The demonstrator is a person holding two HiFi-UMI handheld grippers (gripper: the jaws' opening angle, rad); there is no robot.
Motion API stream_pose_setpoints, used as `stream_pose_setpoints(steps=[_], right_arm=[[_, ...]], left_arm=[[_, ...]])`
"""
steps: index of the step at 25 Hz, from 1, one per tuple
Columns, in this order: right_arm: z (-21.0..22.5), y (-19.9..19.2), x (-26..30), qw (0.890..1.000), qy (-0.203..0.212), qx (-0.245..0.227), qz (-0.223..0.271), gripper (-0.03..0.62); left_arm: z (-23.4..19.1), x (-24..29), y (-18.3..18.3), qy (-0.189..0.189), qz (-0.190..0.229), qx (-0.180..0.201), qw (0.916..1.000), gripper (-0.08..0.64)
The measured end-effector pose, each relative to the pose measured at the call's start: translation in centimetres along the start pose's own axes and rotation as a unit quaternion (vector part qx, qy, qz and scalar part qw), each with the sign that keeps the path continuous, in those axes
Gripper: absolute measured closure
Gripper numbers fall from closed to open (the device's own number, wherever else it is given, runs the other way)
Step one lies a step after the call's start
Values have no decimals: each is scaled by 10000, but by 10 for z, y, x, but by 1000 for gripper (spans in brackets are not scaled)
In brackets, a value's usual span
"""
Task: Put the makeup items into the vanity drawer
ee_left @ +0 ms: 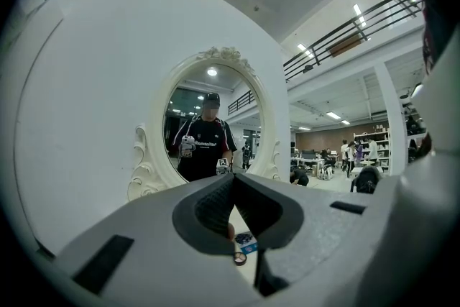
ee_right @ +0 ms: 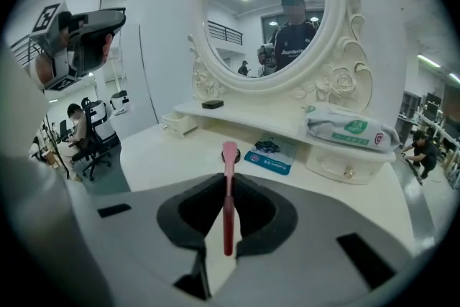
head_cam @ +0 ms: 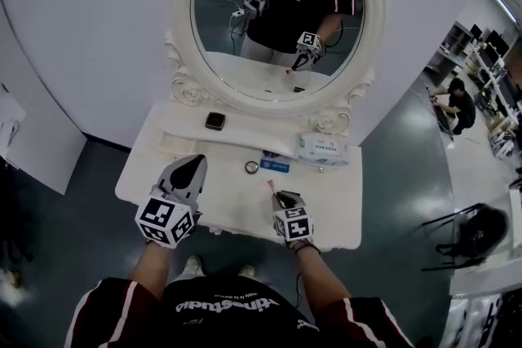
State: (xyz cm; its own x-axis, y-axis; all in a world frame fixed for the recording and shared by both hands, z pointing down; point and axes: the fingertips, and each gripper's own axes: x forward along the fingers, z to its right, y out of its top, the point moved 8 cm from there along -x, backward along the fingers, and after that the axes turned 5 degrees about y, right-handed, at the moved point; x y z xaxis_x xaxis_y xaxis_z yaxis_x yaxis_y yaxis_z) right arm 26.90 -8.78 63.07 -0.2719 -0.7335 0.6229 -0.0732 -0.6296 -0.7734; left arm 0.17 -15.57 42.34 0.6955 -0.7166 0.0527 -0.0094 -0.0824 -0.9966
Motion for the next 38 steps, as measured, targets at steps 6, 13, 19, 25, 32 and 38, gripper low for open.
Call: stream_pose_setpoints(steps=[6, 13, 19, 25, 32, 38], right_arm=[[4, 22, -24, 9986, -55, 24, 528, 545], [6, 49, -52, 9925, -79, 12, 1217, 545], [9, 60, -72, 9839, -89, 80, 1784, 545], [12, 64, -92, 9764, -112, 177, 2147, 545], [9, 80, -109, 9663, -192, 224, 2556, 545], [-3, 98, -109, 9608, -289, 181, 2752, 545]], left_arm=[[7, 2, 1, 24, 80, 2, 10000, 557], [10, -3, 1, 130, 154, -57, 9998, 557], [11, -11, 3, 298, 211, -53, 9993, 557], [13, -15, 3, 425, 163, -36, 9990, 557], [8, -12, -1, 432, 148, -86, 9989, 557], [-12, -12, -3, 387, 164, -148, 9990, 557]])
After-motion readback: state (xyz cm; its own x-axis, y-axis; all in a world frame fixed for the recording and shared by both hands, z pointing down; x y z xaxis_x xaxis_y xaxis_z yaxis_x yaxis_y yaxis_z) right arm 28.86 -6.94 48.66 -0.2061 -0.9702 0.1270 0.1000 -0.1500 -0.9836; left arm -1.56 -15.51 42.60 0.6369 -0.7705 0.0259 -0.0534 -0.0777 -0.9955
